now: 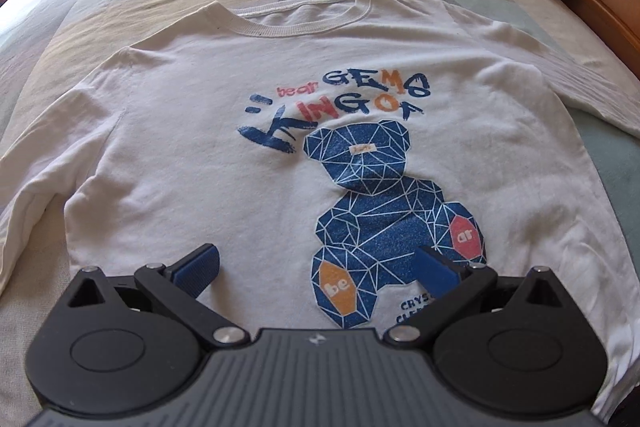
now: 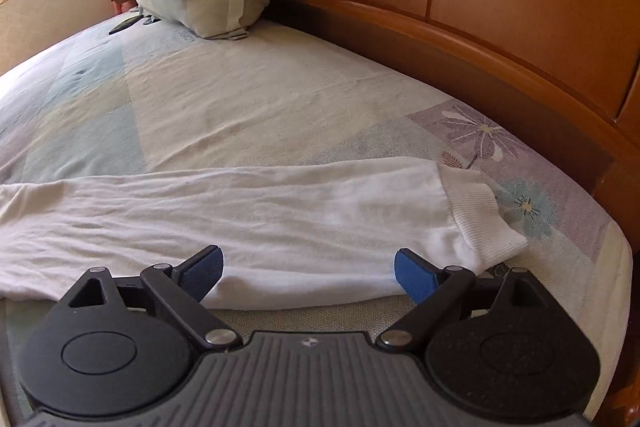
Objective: Fold clothes
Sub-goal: 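Move the open right tool back over the printed sweatshirt front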
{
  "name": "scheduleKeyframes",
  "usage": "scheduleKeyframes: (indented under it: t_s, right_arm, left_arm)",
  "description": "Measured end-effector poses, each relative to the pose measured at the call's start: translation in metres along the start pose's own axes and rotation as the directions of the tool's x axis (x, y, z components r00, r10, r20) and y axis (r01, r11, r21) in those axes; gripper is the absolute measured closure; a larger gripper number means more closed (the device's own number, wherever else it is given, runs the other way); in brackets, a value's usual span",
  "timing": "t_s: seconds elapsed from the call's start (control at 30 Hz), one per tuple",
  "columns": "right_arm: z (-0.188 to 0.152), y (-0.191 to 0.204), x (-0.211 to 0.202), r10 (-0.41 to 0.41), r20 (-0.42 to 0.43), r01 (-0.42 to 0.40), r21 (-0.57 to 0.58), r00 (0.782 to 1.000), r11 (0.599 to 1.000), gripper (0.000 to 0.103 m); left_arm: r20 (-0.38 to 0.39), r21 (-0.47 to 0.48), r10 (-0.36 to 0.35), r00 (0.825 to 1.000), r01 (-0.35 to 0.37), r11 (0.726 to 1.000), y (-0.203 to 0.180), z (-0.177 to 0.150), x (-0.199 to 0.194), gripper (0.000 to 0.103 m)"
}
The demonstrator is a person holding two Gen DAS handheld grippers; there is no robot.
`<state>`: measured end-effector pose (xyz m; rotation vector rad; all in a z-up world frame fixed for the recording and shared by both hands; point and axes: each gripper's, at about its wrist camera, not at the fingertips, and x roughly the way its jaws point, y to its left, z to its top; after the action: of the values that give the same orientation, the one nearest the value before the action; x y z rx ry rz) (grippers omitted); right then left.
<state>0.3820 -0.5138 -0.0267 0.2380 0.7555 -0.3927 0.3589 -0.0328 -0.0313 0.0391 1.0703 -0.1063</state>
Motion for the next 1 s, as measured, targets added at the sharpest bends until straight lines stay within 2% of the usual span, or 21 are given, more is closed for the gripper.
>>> scheduleKeyframes:
  t_s: [0.1,0.17,0.23,0.3,0.4,0.53,0.6,0.67,0.7,0.8,0.83,0.87,0.9,1.0]
  right_arm:
    - [0.011,0.026,-0.007,0.144,0.023,-0.144,-0.011,0.989,0.990,0.003]
    - [0.013,0.058,-0.005,0.242,0.015,-0.240,-0.075,0.970,0.968,0.000]
    - [0.010,0.090,0.000,0.304,-0.006,-0.302,-0.153,0.953,0.941,0.000]
    - [0.003,0.111,0.011,0.309,-0.033,-0.308,-0.218,0.951,0.926,0.000]
    - [-0.007,0.110,0.030,0.213,-0.094,-0.230,-0.260,0.973,0.938,0.000]
    - [0.000,0.071,0.030,0.163,-0.099,-0.177,-0.155,0.982,0.972,0.000]
    - [0.009,0.072,0.018,0.207,-0.077,-0.216,-0.123,0.975,0.969,0.000]
    - [0.014,0.089,0.002,0.310,-0.049,-0.314,-0.152,0.950,0.937,0.000]
    - [0.014,0.104,-0.005,0.366,-0.050,-0.368,-0.182,0.929,0.912,0.000]
    - [0.004,0.156,-0.018,0.502,-0.091,-0.503,-0.307,0.860,0.808,0.000]
    - [-0.002,0.173,-0.020,0.515,-0.102,-0.515,-0.352,0.851,0.781,0.000]
    - [-0.008,0.188,-0.019,0.516,-0.107,-0.513,-0.395,0.850,0.762,0.000]
    - [-0.015,0.200,-0.017,0.499,-0.110,-0.493,-0.438,0.860,0.752,0.000]
    - [-0.033,0.211,-0.003,0.353,-0.092,-0.341,-0.562,0.931,0.754,0.000]
  left_arm:
    - [-0.004,0.003,0.012,1.000,-0.012,1.000,-0.005,-0.003,0.000,0.001]
    - [-0.007,0.009,0.017,1.000,-0.017,1.000,-0.009,-0.005,0.000,0.001]
    - [-0.004,-0.006,0.016,1.000,-0.016,1.000,-0.009,-0.006,0.000,0.001]
    - [0.001,-0.021,0.015,1.000,-0.015,1.000,-0.007,-0.008,-0.001,0.001]
    - [0.013,-0.031,0.021,1.000,-0.021,0.999,-0.006,-0.015,-0.003,0.001]
    - [0.010,-0.043,0.037,0.999,-0.037,0.998,-0.006,-0.019,-0.006,0.001]
    - [-0.008,-0.048,0.049,0.999,-0.049,0.998,-0.008,-0.016,-0.006,0.001]
    - [-0.017,-0.048,0.059,0.998,-0.060,0.997,-0.010,-0.015,-0.007,0.001]
    - [-0.019,-0.044,0.064,0.998,-0.065,0.997,-0.011,-0.015,-0.008,0.001]
    - [-0.026,-0.042,0.070,0.997,-0.071,0.997,-0.011,-0.020,-0.010,0.001]
    - [-0.031,-0.050,0.069,0.997,-0.071,0.996,-0.010,-0.022,-0.011,0.001]
    - [-0.034,-0.056,0.069,0.997,-0.071,0.996,-0.009,-0.024,-0.012,0.001]
    - [-0.038,-0.058,0.074,0.997,-0.076,0.995,-0.008,-0.028,-0.014,0.001]
    - [-0.054,-0.075,0.082,0.995,-0.086,0.993,-0.002,-0.043,-0.022,0.001]
